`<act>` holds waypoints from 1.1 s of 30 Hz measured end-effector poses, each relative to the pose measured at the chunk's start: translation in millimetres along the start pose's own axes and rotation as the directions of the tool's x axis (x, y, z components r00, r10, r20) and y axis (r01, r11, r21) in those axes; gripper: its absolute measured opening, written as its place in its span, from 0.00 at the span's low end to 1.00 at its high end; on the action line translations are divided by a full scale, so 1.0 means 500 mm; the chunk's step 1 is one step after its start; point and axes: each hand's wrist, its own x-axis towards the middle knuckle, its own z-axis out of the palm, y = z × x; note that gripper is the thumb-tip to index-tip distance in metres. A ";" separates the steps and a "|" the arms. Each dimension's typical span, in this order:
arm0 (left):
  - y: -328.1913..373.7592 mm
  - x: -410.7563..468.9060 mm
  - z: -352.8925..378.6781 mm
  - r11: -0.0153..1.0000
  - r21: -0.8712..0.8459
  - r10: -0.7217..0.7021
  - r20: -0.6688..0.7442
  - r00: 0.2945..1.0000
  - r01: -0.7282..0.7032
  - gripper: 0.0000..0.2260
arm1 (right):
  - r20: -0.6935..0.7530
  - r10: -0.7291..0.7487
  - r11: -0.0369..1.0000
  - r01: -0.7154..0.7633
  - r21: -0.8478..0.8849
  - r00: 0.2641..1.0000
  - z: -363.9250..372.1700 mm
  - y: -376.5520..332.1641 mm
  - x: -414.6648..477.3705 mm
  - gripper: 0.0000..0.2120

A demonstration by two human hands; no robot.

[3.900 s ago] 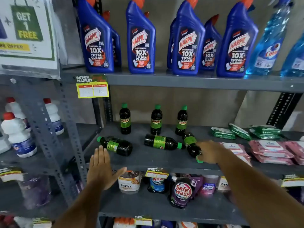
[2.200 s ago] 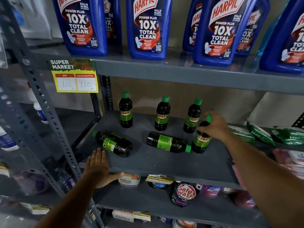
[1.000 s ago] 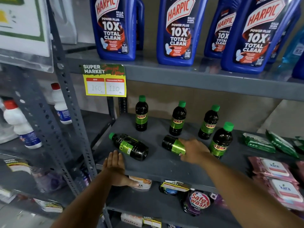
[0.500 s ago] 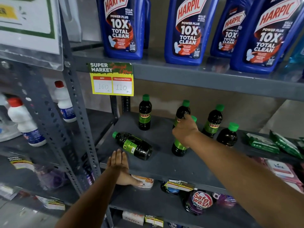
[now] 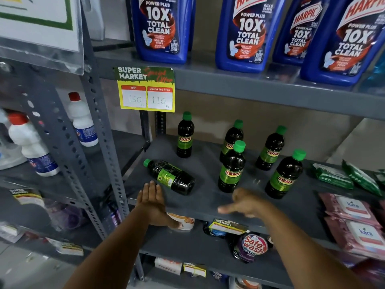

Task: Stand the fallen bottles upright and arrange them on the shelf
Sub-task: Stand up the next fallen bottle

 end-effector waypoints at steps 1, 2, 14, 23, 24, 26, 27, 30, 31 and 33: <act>0.000 0.001 0.001 1.000 -0.002 -0.002 0.010 1.000 0.002 0.68 | -0.087 -0.004 0.986 0.019 0.166 0.996 0.002 0.008 0.009 0.27; 0.000 0.002 0.001 1.000 -0.004 -0.002 0.012 1.000 0.002 0.68 | -0.216 0.015 0.955 0.050 0.293 0.976 0.004 0.011 0.018 0.30; -0.003 0.003 0.007 0.999 -0.018 0.046 -0.026 0.999 -0.046 0.68 | -0.698 -0.096 0.913 0.343 0.223 0.710 0.046 0.009 0.076 0.46; -0.013 0.006 0.027 0.997 -0.008 0.080 -0.167 0.983 -0.082 0.62 | -0.392 -0.696 0.718 0.598 -0.356 0.602 0.150 -0.176 0.023 0.37; -0.019 0.006 0.025 0.997 -0.007 0.078 -0.198 0.977 -0.081 0.61 | -0.349 -0.675 0.737 0.579 -0.348 0.650 0.152 -0.204 0.028 0.38; -0.031 0.006 0.023 0.998 0.005 0.063 -0.242 0.968 -0.063 0.59 | -0.267 -0.618 0.769 0.498 -0.400 0.739 0.159 -0.248 0.042 0.41; -0.037 0.007 0.023 0.998 0.015 0.061 -0.243 0.968 -0.059 0.60 | -0.233 -0.586 0.777 0.455 -0.435 0.776 0.163 -0.266 0.049 0.43; -0.036 0.010 0.030 0.999 0.033 0.045 -0.214 0.976 -0.039 0.64 | -0.208 -0.479 0.793 0.318 -0.520 0.853 0.174 -0.295 0.070 0.46; -0.034 0.013 0.028 0.999 0.038 0.039 -0.201 0.979 -0.031 0.65 | -0.227 -0.448 0.799 0.273 -0.536 0.865 0.178 -0.300 0.074 0.46; -0.032 0.017 0.025 0.998 0.049 0.037 -0.164 0.986 -0.030 0.66 | -0.280 -0.417 0.814 0.218 -0.538 0.865 0.187 -0.302 0.082 0.42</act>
